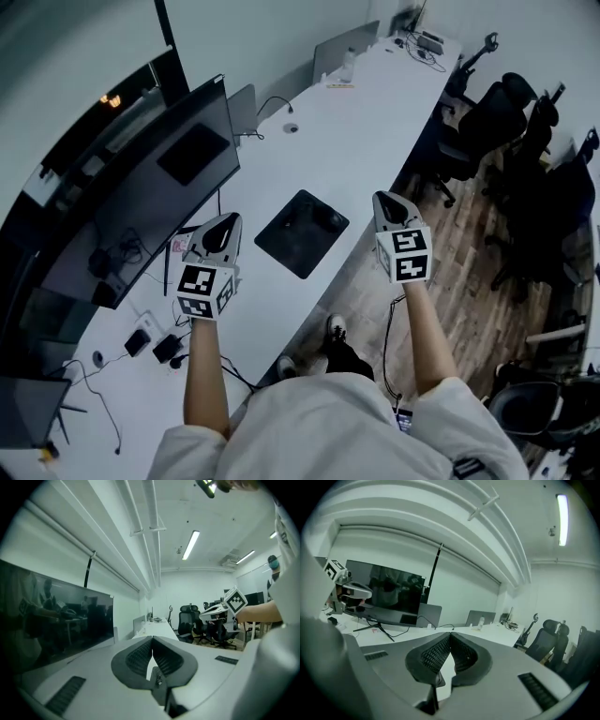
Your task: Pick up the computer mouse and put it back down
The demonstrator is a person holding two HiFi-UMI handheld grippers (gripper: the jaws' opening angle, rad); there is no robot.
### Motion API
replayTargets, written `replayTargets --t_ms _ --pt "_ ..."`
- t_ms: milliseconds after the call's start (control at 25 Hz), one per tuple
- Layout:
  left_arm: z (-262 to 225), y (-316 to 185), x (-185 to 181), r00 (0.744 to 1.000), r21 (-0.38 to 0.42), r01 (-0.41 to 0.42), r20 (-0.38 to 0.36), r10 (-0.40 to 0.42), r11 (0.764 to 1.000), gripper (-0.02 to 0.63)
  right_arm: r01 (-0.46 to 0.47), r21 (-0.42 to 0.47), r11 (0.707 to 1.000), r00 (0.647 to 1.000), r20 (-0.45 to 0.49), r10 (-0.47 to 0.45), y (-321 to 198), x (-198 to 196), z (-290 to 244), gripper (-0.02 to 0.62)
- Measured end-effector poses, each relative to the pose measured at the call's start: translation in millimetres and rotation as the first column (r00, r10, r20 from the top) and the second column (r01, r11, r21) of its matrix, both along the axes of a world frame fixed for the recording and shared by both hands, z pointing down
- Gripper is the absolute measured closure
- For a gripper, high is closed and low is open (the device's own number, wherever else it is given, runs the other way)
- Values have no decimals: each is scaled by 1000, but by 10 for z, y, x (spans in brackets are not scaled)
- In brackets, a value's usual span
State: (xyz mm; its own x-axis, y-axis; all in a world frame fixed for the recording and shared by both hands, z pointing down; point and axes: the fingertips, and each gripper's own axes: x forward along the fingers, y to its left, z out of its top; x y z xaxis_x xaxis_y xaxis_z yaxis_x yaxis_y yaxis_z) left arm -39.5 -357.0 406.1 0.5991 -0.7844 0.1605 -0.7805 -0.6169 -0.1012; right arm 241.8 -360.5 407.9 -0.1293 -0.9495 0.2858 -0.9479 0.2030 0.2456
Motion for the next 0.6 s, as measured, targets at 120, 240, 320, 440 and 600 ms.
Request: replayTargets --t_ms 120,240,320,440,600 --pt "-185 262 -29 999 31 -38 -16 38 999 588 21 31 999 1000 -22 -20 454 -169 -293 581" --pt "-367 458 -49 996 58 -71 -41 73 996 589 37 74 997 998 -58 -33 856 -315 -559 581" --pt "-452 591 -77 994 72 -93 -48 96 993 589 46 92 995 997 -71 -39 1079 -430 -685 581" --pt "-576 801 -85 991 102 -118 -45 123 988 589 55 105 993 997 -64 -49 1352 -579 -809 581" --pt "-789 1081 -26 984 160 -165 -47 174 973 588 61 125 990 997 -54 -54 1644 -735 -943 582"
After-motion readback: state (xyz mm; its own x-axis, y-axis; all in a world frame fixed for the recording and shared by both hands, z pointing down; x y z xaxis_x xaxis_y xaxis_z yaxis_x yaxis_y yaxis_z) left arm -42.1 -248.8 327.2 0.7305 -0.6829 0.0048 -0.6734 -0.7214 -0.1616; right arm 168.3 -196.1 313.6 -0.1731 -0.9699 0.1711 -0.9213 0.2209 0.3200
